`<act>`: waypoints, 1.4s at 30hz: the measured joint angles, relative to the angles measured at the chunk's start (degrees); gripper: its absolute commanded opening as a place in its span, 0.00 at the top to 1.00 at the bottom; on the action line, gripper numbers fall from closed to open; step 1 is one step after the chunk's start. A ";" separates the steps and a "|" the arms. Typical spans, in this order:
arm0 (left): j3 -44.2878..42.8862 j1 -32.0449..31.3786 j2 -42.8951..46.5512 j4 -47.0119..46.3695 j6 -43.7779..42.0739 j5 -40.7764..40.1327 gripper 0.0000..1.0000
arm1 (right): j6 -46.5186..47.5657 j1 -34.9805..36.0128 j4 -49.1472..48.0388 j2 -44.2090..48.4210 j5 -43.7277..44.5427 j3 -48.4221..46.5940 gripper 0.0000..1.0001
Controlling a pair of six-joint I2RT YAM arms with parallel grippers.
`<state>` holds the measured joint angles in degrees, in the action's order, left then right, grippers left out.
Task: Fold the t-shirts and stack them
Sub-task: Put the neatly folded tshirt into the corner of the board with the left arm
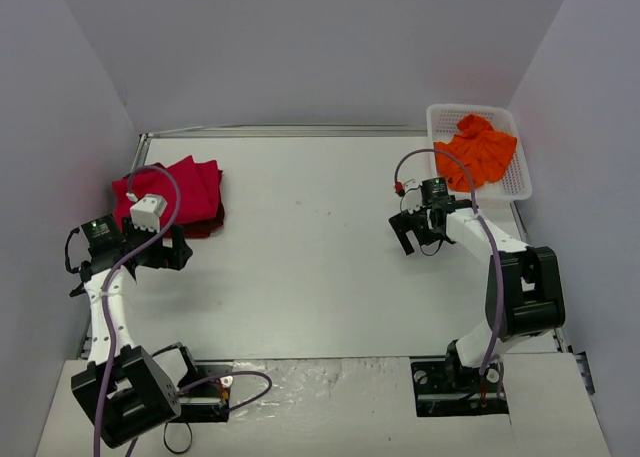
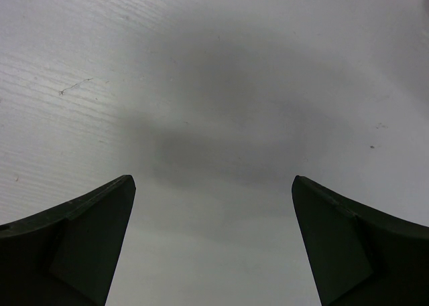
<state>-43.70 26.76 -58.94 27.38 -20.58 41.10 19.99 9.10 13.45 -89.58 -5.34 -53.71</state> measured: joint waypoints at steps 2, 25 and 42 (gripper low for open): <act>-0.11 0.00 -1.07 0.37 0.00 0.04 0.06 | 0.00 0.11 0.02 -0.09 0.09 0.00 0.00; -3.89 0.00 -6.64 4.52 -1.53 -0.07 0.06 | 2.08 8.11 -0.07 -2.89 10.62 -1.16 0.00; -3.98 0.00 -7.19 4.50 -0.35 -0.66 0.06 | 1.88 10.12 -0.24 -6.91 15.30 -2.14 0.00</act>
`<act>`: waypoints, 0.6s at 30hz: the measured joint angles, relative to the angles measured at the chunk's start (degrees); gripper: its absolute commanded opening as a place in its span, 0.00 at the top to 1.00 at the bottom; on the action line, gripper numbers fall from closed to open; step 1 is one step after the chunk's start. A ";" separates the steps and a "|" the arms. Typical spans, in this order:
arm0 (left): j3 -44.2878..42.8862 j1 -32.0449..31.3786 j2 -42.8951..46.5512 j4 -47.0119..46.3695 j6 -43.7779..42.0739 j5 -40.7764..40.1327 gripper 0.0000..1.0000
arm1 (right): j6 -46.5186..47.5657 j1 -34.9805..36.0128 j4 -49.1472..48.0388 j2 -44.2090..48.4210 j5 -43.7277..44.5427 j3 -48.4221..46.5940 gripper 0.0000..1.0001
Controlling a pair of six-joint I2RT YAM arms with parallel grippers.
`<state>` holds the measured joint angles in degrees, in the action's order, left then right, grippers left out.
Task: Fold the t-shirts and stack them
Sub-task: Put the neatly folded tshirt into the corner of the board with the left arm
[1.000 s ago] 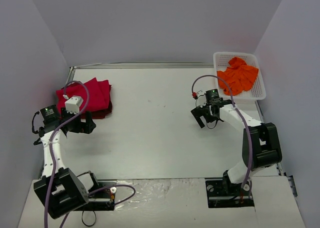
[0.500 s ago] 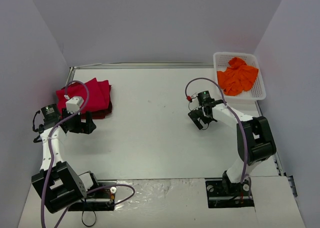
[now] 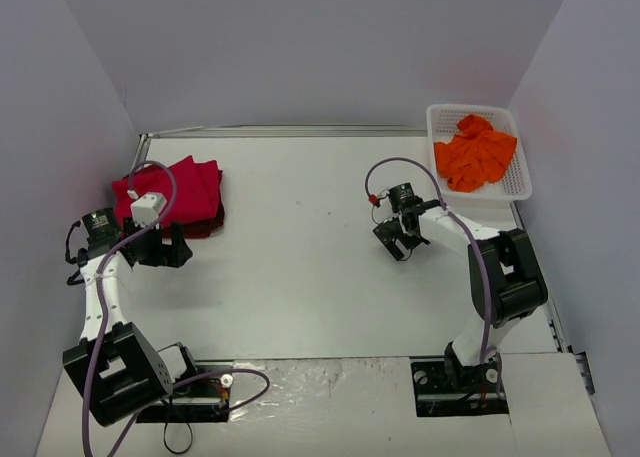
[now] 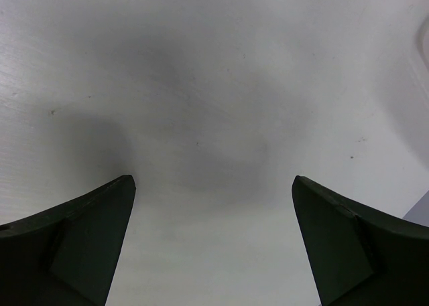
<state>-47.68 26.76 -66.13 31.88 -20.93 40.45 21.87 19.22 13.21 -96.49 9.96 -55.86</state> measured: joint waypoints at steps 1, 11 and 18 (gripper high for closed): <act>-0.02 0.00 0.00 -0.02 0.13 0.00 0.06 | 0.00 0.00 0.00 0.00 0.13 0.00 0.00; -1.99 0.00 1.64 0.13 3.10 0.39 0.06 | -2.49 0.00 0.70 3.56 1.25 -2.21 0.00; -7.45 -5.99 1.64 -0.57 5.44 -1.20 0.06 | -4.28 -0.52 0.37 12.15 -2.78 -5.22 0.00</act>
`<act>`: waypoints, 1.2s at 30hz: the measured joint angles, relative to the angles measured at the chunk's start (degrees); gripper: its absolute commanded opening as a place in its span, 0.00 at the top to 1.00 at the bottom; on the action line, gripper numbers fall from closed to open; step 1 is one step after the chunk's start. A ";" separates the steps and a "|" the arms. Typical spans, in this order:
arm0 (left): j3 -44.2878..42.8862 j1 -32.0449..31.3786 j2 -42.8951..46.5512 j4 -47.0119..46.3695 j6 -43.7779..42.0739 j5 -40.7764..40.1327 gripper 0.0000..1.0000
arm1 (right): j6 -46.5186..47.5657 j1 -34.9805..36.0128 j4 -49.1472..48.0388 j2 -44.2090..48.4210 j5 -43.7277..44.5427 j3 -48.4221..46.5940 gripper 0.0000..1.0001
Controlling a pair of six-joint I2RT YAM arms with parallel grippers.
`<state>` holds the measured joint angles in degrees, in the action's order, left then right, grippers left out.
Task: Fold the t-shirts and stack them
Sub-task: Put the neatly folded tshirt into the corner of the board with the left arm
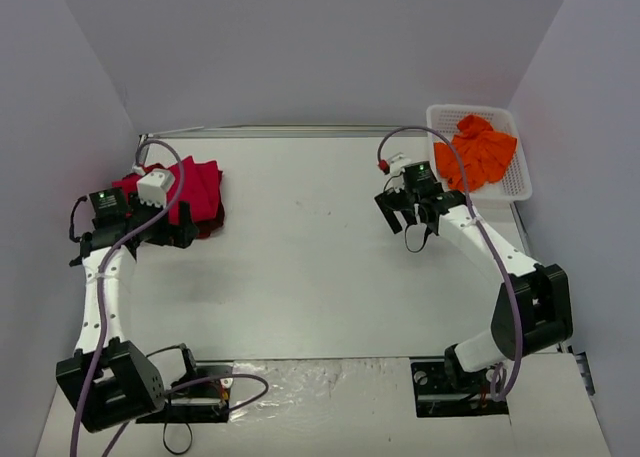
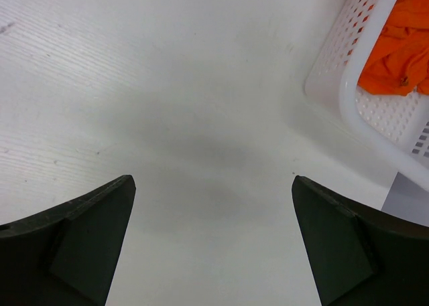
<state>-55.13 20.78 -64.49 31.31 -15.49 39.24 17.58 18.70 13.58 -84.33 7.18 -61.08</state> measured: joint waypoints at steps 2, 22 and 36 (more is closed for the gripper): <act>-0.72 -4.96 -0.02 -0.33 0.04 -3.26 0.06 | -0.66 -0.02 -0.04 0.11 -0.68 -0.98 0.00; -9.49 -19.58 -7.56 -5.92 3.85 -18.12 0.06 | -9.03 -3.76 -2.27 5.09 7.85 -11.61 0.00; -6.62 -19.82 -8.02 -2.34 -4.11 -15.04 0.06 | -9.05 -6.67 -4.22 4.00 6.47 -5.20 0.00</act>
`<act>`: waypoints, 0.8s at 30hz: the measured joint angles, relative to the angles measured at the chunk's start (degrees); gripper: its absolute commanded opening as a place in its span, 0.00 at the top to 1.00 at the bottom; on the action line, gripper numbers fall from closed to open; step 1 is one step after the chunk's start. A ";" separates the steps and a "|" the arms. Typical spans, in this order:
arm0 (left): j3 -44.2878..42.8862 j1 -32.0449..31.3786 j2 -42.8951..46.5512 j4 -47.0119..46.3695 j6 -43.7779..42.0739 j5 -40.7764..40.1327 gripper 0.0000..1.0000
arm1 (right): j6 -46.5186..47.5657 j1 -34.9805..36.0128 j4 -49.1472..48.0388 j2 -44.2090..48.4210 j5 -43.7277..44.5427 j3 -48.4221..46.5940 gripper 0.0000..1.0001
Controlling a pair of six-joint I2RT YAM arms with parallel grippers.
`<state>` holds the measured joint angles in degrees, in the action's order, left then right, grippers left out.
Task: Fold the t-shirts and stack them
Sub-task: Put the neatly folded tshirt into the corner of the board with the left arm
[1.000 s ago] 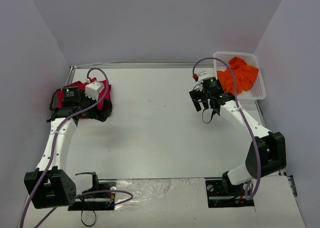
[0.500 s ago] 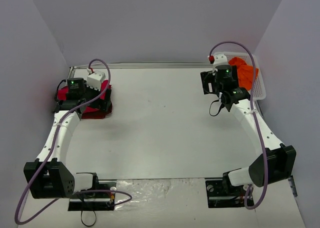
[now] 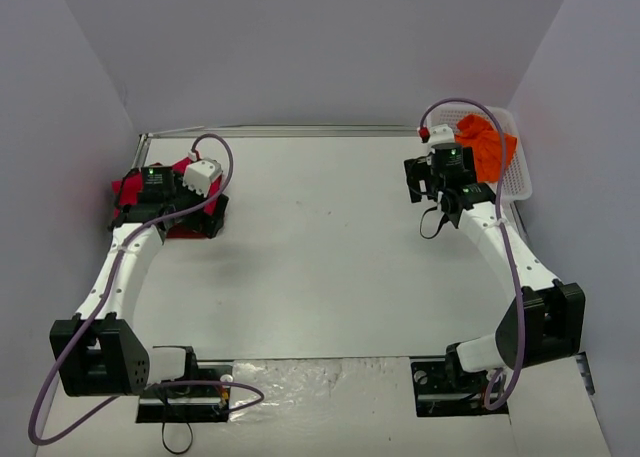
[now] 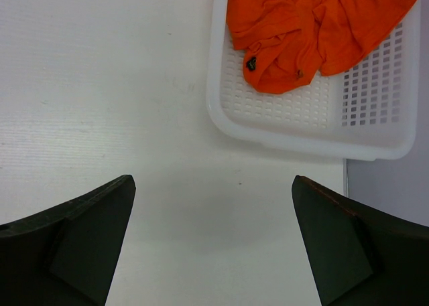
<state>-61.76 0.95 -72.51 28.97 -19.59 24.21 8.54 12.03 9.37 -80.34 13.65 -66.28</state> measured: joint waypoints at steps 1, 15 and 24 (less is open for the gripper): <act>0.11 0.09 0.00 0.09 -0.20 0.00 0.06 | 0.00 -0.07 -0.02 0.13 -0.15 0.26 0.00; 1.95 2.34 1.29 -0.13 -0.31 2.21 0.06 | 0.04 -0.74 -1.20 0.46 -1.95 1.16 0.00; 2.47 4.92 1.51 -0.90 -0.26 3.26 0.06 | 0.66 -0.74 -1.84 1.40 -2.10 2.56 0.00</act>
<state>-59.29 5.87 -71.00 28.08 -19.86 27.46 9.19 11.29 7.53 -78.94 11.55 -63.72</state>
